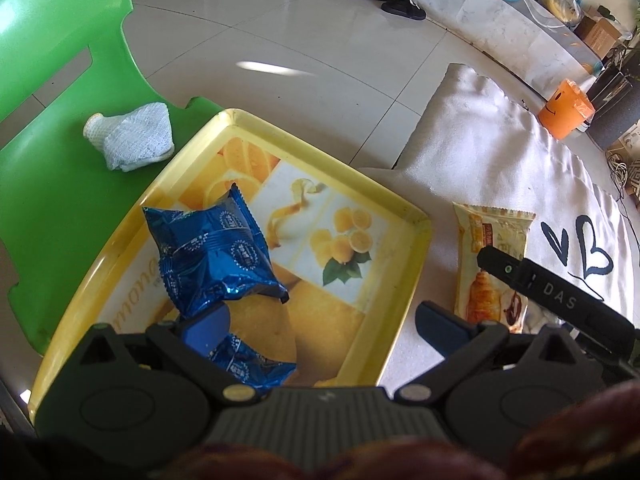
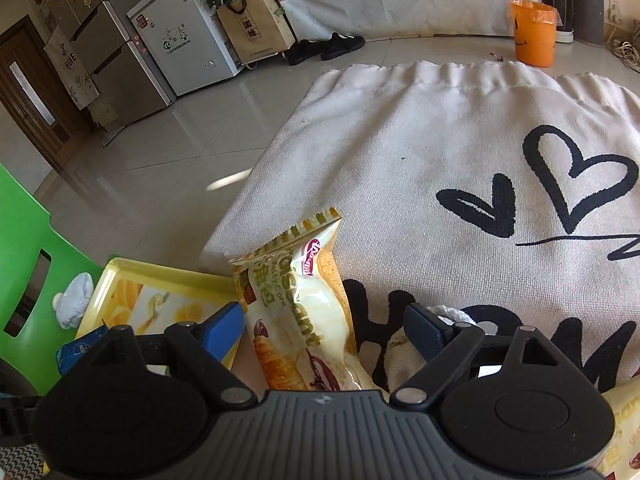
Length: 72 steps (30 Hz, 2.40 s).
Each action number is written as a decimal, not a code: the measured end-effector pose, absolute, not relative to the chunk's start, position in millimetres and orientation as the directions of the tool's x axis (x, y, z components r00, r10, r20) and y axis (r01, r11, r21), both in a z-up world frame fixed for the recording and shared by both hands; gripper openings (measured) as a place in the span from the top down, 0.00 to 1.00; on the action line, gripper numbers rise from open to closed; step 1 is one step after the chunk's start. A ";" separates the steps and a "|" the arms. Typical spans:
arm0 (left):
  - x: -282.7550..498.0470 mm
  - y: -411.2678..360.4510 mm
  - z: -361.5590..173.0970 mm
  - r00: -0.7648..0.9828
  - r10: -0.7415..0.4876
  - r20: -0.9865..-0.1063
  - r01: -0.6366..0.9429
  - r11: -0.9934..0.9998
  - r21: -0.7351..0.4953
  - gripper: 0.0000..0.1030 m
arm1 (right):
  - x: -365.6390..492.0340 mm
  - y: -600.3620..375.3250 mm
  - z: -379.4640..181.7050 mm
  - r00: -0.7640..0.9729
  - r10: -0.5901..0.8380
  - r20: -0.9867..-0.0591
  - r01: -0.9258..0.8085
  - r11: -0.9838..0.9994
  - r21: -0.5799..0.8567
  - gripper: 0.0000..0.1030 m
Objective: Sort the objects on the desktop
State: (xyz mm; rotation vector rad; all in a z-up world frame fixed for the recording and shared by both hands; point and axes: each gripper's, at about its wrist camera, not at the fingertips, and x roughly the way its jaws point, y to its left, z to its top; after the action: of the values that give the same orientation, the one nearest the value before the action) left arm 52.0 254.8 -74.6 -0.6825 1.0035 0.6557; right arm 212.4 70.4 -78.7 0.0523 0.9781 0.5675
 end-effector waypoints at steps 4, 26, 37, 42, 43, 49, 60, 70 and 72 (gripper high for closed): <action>52.2 253.6 -72.9 0.395 0.169 -0.903 -0.756 0.618 -0.216 0.01 | 209.4 68.9 -81.4 0.372 0.499 -0.783 -0.446 0.835 0.321 0.30; 65.9 191.7 -74.5 0.429 0.046 -0.902 -0.629 0.732 -0.261 0.01 | 94.0 -30.9 -87.7 0.177 0.393 -0.902 -0.166 0.915 0.366 0.52; 67.5 155.3 -83.5 0.401 -0.011 -0.916 -0.560 0.788 -0.254 0.01 | 93.4 -63.0 -42.2 0.319 0.344 -0.883 -0.177 0.937 0.301 0.27; 70.4 146.0 -88.3 0.382 -0.022 -0.924 -0.551 0.797 -0.247 0.01 | 108.6 -82.6 -27.9 0.381 0.331 -0.863 -0.113 0.943 0.312 0.20; 70.7 142.7 -89.3 0.378 -0.031 -0.925 -0.544 0.801 -0.249 0.01 | 111.2 -85.9 -27.0 0.384 0.344 -0.857 -0.091 0.938 0.336 0.20; 68.7 119.2 -94.9 0.351 -0.069 -0.934 -0.499 0.830 -0.249 0.01 | 118.1 -105.8 -26.3 0.377 0.423 -0.824 0.033 0.883 0.469 0.20; 59.8 93.1 -95.0 0.338 -0.092 -0.937 -0.444 0.862 -0.244 0.00 | 114.8 -103.7 -18.9 0.392 0.474 -0.789 0.034 0.849 0.527 0.17; 65.3 83.5 -99.1 0.340 -0.113 -0.934 -0.431 0.863 -0.262 0.00 | 118.7 -97.0 -13.8 0.391 0.462 -0.796 -0.008 0.866 0.499 0.16; 67.2 80.8 -98.9 0.344 -0.124 -0.931 -0.420 0.867 -0.270 0.00 | 121.9 -96.7 -12.9 0.398 0.445 -0.802 -0.018 0.878 0.478 0.16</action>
State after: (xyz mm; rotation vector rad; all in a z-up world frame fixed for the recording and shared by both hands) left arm 67.2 80.8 -98.9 -0.5188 1.2193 0.2038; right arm 121.9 -96.7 -12.9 0.4304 1.1312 0.3046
